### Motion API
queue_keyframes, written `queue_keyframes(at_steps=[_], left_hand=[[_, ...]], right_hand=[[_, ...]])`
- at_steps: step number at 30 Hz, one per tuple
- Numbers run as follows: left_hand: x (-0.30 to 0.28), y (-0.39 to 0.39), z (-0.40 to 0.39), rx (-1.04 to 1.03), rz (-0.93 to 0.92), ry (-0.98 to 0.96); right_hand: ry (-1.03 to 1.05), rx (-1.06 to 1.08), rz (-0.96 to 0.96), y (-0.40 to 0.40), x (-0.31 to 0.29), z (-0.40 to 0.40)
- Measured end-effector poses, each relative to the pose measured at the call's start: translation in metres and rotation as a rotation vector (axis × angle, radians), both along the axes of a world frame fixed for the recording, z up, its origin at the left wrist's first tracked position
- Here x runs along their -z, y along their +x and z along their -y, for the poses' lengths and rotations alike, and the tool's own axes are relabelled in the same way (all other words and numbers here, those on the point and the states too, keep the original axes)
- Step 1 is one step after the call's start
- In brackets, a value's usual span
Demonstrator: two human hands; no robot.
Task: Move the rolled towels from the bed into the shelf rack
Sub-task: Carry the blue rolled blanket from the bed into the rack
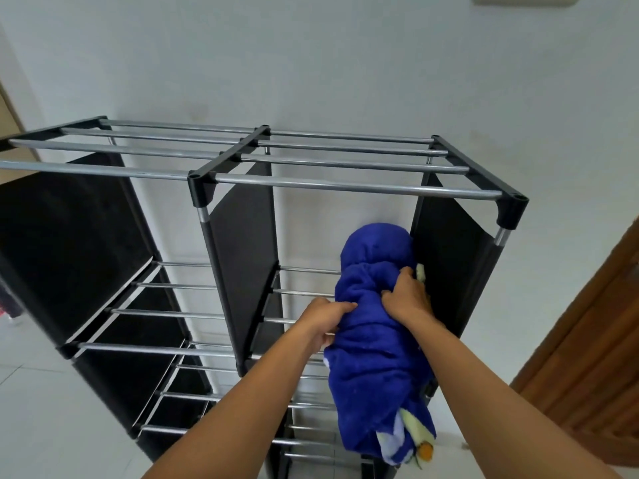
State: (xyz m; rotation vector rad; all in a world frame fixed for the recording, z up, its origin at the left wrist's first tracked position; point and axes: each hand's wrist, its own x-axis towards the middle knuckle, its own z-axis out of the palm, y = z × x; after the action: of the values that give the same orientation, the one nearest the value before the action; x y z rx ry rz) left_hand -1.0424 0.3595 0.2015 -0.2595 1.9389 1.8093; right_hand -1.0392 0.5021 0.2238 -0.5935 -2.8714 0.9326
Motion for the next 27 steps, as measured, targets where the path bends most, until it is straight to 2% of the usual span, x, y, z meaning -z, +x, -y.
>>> queue_keyframes(at_steps=[4,9,13,20,24,27], left_hand=[[-0.001,-0.011,-0.002,0.059,-0.048,-0.008],[-0.011,-0.020,-0.002,0.009,-0.140,0.046],[-0.001,-0.016,-0.001,0.067,-0.186,-0.046],[0.016,-0.013,-0.002,0.023,-0.262,-0.141],[0.008,-0.003,-0.006,-0.042,-0.513,-0.360],[-0.009,0.012,-0.013,-0.085,-0.779,-0.372]], right_hand=[[-0.034,-0.015,-0.076,-0.004,-0.005,-0.001],[-0.120,0.043,-0.268,-0.011,-0.013,0.004],[-0.120,0.044,-0.212,-0.009,0.006,0.012],[-0.143,0.071,-0.163,0.006,0.016,0.009],[-0.111,-0.001,-0.179,0.024,0.011,0.015],[-0.056,-0.100,-0.234,0.048,0.003,0.021]])
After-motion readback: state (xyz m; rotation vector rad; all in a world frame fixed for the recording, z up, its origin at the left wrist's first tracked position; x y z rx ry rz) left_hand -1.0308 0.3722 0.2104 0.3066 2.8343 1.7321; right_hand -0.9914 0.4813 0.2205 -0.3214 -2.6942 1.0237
